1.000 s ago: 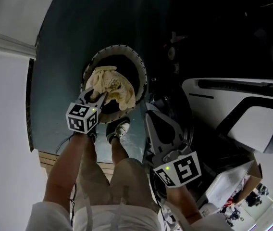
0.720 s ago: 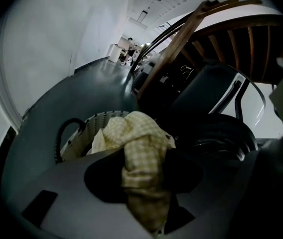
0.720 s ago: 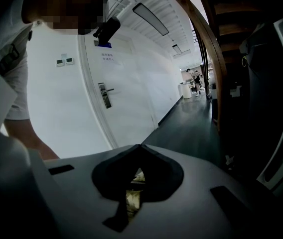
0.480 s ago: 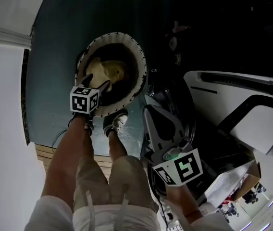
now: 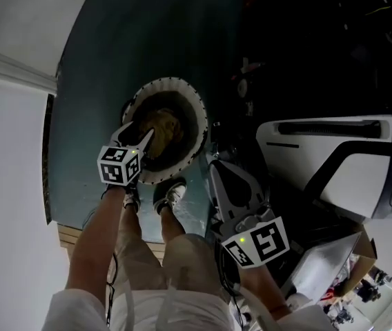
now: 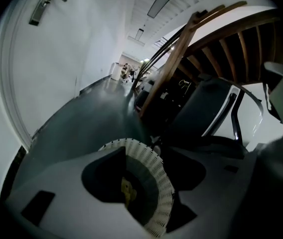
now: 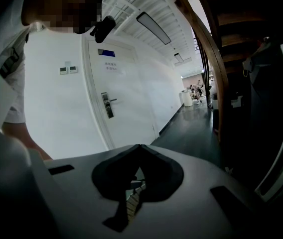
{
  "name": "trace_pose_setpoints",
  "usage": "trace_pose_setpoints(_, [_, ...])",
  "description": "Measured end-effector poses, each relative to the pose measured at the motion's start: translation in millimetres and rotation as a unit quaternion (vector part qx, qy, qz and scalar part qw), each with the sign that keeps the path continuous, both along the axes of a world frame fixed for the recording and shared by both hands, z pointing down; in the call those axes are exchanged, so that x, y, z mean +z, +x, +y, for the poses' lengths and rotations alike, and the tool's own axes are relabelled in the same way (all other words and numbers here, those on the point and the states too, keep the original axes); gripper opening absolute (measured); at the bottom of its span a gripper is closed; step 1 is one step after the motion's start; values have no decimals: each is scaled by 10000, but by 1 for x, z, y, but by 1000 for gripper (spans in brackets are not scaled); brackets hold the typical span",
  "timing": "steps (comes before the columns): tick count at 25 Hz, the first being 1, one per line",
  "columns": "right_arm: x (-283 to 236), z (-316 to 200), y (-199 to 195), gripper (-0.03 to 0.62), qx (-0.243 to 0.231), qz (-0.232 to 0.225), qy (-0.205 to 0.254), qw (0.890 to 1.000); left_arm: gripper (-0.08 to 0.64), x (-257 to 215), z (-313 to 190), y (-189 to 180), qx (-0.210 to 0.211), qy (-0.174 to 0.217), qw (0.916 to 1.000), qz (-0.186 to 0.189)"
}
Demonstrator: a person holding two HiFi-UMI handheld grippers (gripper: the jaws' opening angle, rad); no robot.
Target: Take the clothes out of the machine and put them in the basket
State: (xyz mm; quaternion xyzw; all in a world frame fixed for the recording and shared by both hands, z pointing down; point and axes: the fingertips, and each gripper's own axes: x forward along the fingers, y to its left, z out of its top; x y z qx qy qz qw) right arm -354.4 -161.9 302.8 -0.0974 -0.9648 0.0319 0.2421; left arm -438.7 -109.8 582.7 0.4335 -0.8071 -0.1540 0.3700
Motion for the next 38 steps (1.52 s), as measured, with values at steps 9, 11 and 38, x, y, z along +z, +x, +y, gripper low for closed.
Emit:
trace_pose_setpoints(9, [-117,39,-21,14,-104,-699,169,9974,14,-145,68,-45,-410,314,9950,-855])
trace_pose_setpoints(11, [-140,45,-21,14,-125,-841,224,9961,14,-180,82,-53,-500,356,9922,-1089])
trace_pose_setpoints(38, [-321,18,58,14,771,-2250,1109,9650,14,-561,273,-28,-1861,1946,8895,-3691])
